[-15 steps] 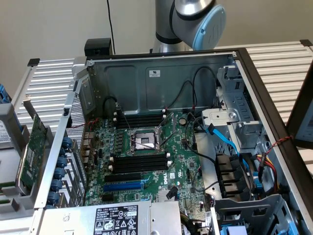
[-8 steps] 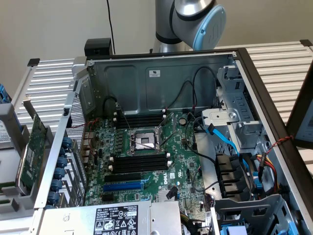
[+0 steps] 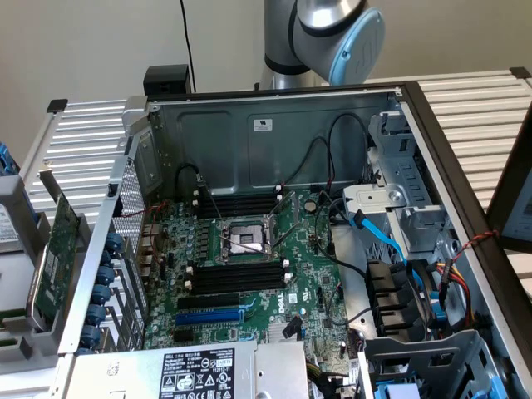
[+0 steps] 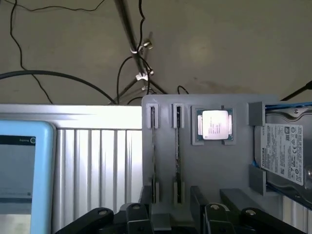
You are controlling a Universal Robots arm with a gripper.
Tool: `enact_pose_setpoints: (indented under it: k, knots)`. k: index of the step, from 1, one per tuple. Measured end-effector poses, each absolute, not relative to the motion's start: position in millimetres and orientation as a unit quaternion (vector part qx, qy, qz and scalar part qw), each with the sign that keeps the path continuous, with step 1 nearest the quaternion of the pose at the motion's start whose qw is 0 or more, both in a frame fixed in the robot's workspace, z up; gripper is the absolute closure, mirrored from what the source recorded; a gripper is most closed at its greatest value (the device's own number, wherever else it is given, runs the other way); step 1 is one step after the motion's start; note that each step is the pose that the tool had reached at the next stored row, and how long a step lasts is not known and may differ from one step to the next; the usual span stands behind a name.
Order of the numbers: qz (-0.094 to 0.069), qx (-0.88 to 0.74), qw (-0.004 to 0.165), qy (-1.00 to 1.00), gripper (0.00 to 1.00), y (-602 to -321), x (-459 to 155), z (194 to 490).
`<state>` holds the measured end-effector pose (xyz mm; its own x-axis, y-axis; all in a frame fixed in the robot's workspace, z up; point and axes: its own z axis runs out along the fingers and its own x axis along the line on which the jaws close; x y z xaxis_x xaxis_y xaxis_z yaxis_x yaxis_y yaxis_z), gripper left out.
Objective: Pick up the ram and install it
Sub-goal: 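Pick up the ram and move it above insertion slot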
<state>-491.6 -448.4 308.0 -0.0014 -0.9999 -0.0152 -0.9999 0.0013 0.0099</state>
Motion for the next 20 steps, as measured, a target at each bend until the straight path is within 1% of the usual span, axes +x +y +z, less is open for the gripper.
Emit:
enact_pose_setpoints:
  k: [20]
  knots:
    - [0.009,-0.705,0.002,0.709,0.55,-452,-485,272]
